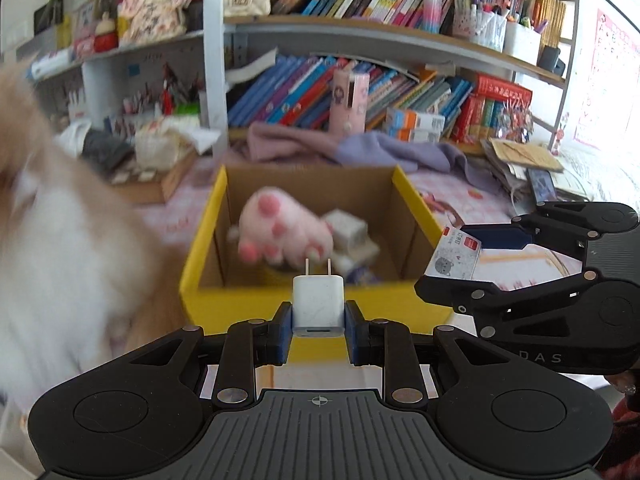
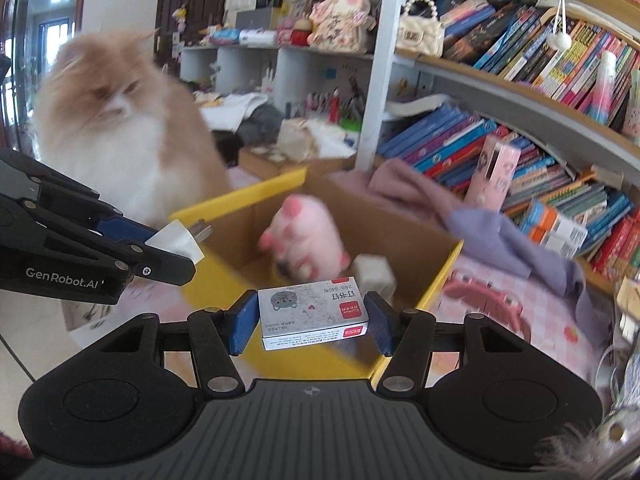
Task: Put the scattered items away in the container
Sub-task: 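Lower the charger plug and card box into the box and open both tools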
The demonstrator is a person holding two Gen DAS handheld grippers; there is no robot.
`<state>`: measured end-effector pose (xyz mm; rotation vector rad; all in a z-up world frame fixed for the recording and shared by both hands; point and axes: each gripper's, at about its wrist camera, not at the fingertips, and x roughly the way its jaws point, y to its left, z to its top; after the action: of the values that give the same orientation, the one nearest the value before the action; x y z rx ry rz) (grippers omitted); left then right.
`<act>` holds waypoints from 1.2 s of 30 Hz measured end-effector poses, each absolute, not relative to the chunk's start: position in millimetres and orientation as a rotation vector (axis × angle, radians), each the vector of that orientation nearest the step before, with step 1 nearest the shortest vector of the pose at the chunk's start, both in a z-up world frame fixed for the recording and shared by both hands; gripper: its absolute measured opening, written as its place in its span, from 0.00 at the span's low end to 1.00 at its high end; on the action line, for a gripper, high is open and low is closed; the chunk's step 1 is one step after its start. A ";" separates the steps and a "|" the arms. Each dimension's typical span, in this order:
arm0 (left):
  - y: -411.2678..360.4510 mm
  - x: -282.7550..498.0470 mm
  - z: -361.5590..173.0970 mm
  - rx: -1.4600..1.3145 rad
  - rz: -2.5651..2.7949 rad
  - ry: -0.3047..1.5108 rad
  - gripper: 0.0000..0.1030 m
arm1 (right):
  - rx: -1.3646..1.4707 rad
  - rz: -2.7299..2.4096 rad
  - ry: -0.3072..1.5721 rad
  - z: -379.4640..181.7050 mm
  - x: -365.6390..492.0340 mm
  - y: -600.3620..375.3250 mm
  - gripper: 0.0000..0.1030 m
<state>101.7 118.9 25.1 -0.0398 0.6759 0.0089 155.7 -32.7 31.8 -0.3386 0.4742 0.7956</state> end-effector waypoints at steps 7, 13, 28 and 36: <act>135.2 179.7 3.2 -0.002 0.021 0.814 0.24 | -0.478 0.786 0.521 15.3 227.4 -0.6 0.53; 142.3 227.9 -29.3 0.006 -0.063 1.024 0.24 | -0.637 0.926 0.651 -7.3 267.5 30.3 0.53; 143.9 248.6 -57.6 -0.003 -0.049 1.147 0.34 | -0.758 1.040 0.755 -30.3 290.3 53.8 0.54; 140.7 231.4 -42.7 0.039 0.032 1.070 0.51 | -0.721 1.031 0.684 -20.4 287.6 43.8 0.72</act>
<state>231.4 140.7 -42.7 0.0393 1.0702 0.0318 287.6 43.8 -20.4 -0.7211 0.6836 1.0305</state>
